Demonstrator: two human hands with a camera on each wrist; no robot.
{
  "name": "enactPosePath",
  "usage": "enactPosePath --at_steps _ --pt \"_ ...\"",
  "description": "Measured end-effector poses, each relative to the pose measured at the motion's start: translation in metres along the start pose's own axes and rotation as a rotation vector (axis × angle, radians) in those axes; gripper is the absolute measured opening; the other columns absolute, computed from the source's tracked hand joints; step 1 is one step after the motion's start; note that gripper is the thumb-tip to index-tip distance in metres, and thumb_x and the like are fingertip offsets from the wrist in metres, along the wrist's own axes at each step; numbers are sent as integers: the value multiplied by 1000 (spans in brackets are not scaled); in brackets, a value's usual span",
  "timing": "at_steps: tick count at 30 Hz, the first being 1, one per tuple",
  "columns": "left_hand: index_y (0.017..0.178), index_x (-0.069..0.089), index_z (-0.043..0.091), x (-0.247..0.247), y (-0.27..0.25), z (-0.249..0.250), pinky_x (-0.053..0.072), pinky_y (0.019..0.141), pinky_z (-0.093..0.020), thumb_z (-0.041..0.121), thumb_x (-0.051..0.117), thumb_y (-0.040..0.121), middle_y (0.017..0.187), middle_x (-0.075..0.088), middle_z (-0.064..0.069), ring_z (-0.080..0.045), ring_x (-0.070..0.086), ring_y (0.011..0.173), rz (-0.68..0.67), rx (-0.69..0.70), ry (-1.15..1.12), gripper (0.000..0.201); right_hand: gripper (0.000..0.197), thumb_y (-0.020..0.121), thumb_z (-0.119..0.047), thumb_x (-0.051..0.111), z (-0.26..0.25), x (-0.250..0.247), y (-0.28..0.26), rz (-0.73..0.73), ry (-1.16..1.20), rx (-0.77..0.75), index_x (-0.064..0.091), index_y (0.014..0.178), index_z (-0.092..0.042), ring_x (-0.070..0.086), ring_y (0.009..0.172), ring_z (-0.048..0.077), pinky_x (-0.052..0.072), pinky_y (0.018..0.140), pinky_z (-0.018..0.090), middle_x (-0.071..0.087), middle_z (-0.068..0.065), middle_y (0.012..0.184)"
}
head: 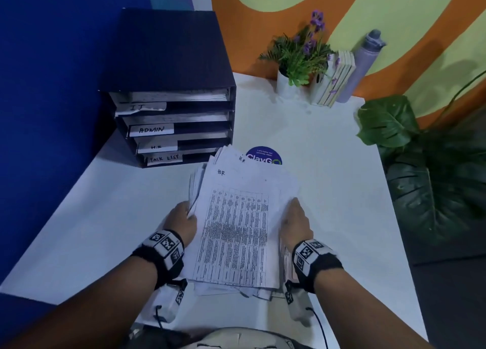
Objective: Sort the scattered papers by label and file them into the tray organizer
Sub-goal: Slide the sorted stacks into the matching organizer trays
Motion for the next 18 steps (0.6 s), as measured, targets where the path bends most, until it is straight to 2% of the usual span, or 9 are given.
enactPosePath --at_steps 2,4,6,8,10,11,12,15,18 --pt "89 60 18 3 2 -1 37 66 -24 9 44 93 91 59 -7 -18 51 76 -17 -1 -21 18 64 100 -27 38 -2 -7 2 80 91 33 7 153 -12 28 140 32 26 114 42 22 10 158" --pt "57 46 17 9 0 -1 31 53 -21 4 45 85 61 50 2 -17 43 55 -12 -17 -16 32 70 97 -31 46 -2 -5 5 82 184 81 10 152 -8 33 136 36 30 111 42 29 17 152" --pt "50 35 19 18 -6 2 27 53 -20 2 44 79 53 38 3 -17 35 50 -38 -26 -7 35 72 91 -26 54 -2 0 6 65 281 119 17 149 -7 40 131 36 35 108 42 34 18 146" --pt "63 43 18 23 -12 8 28 59 -21 1 45 85 67 44 -1 -17 39 60 -24 -32 -44 28 70 85 -17 59 -2 3 6 33 361 142 24 145 -6 46 125 32 41 104 41 37 13 143" --pt "104 53 14 19 -16 12 36 68 -22 10 49 94 91 50 -1 -19 49 75 33 -72 -154 11 69 86 -14 59 2 6 7 -41 380 163 26 145 -4 46 126 31 41 104 37 40 13 143" --pt "127 44 12 19 -16 9 40 72 -24 18 51 96 100 52 -2 -21 54 83 46 -107 -201 32 67 88 -15 59 4 6 3 -100 352 174 26 145 -3 45 127 31 41 104 34 42 13 142" --pt "139 34 10 20 -17 8 42 79 -25 27 53 96 110 54 -5 -25 57 95 23 -134 -210 50 63 90 -17 59 7 7 1 -149 324 167 30 144 -2 47 127 30 40 103 33 45 12 140" --pt "147 30 9 26 -11 -3 38 106 -35 48 61 87 143 45 -9 -29 47 128 -105 -177 -119 78 39 90 -12 60 10 5 -12 -209 376 38 51 128 -12 57 115 31 46 101 45 58 14 130" --pt "151 19 10 18 -19 1 32 113 -37 40 65 88 154 31 -10 -29 35 138 -118 -177 -148 84 45 89 -3 56 4 -9 -26 -183 574 -103 55 123 -33 62 106 26 52 93 45 66 1 116"
Point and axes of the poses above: each hand's wrist, its own y-axis towards the middle knuckle, its own x-axis out of the palm, z = x × y, the point moved 6 cm from there along y, towards the middle knuckle
